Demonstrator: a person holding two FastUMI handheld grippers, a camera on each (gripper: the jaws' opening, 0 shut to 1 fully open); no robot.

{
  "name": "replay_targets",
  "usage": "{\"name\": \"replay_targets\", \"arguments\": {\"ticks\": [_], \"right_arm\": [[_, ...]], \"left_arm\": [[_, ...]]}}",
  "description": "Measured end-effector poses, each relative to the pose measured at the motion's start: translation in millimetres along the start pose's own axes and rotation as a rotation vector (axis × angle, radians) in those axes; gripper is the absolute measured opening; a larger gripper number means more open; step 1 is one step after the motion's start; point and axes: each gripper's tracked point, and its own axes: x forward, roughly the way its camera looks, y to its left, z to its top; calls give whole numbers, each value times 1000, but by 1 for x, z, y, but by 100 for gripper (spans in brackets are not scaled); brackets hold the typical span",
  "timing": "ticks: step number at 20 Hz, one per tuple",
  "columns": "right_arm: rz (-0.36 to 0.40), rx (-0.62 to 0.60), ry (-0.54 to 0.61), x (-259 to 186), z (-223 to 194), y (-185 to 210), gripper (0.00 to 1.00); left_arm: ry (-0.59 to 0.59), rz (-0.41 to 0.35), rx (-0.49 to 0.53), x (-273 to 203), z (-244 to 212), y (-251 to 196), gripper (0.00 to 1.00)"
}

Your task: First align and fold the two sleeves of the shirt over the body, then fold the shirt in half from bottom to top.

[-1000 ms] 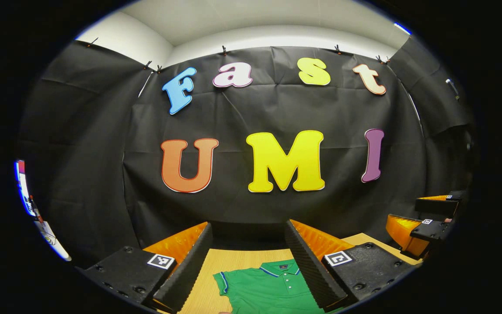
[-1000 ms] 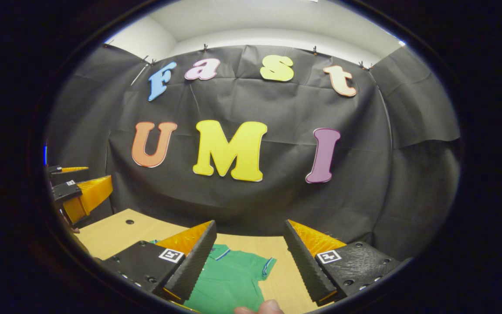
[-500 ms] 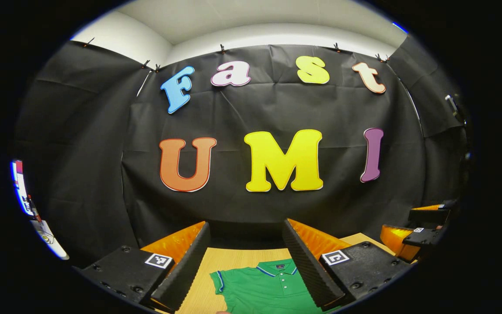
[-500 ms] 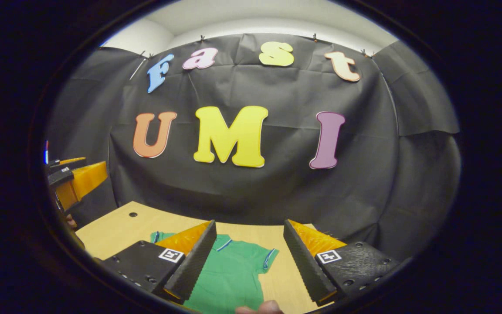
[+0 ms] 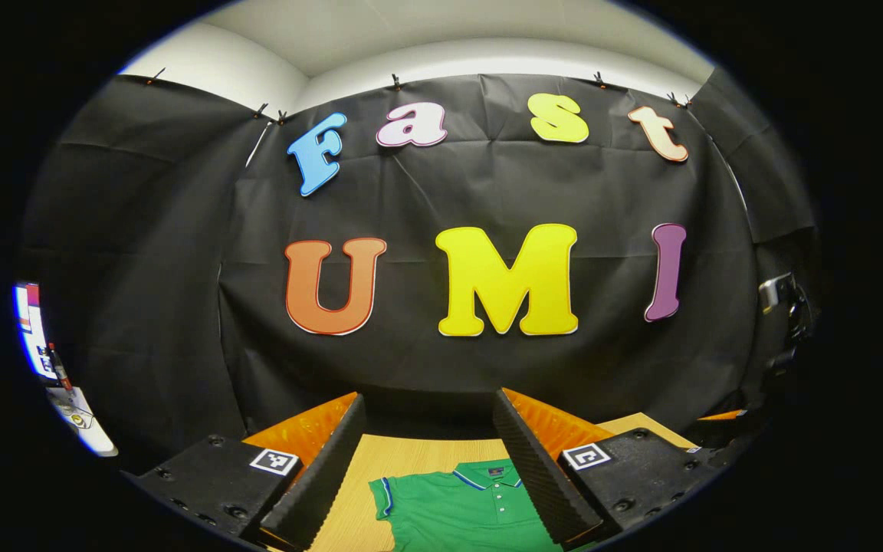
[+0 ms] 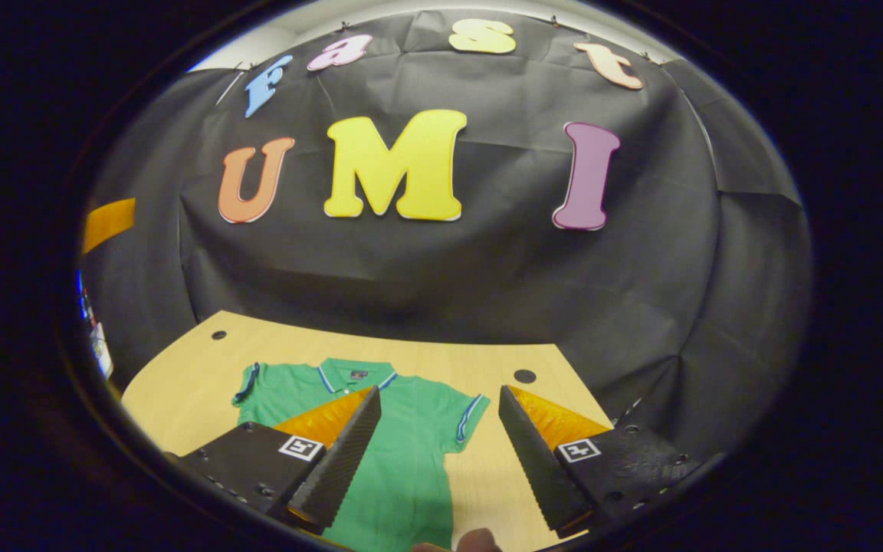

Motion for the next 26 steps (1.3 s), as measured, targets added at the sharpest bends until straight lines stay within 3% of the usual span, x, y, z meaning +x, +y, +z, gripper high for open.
{"name": "replay_targets", "arguments": {"ticks": [7, 13, 21, 23, 24, 26], "right_arm": [[8, 45, 190, 85, -56, -9, 95], [-38, 61, 342, 157, -112, -22, 95], [-57, 44, 474, 209, -168, -38, 93], [-58, 79, 498, 210, -171, -39, 79], [-52, 106, 505, 212, -171, -38, 62], [-32, 155, 531, 213, -174, -34, 41]], "left_arm": [[20, 24, 17, 9, -5, 5, 100], [52, 58, 24, 15, -15, 14, 100], [122, 98, 44, 22, -39, 22, 100], [127, 102, 46, 21, -40, 23, 100], [130, 103, 47, 20, -40, 22, 100], [132, 101, 53, 21, -40, 19, 100]]}}
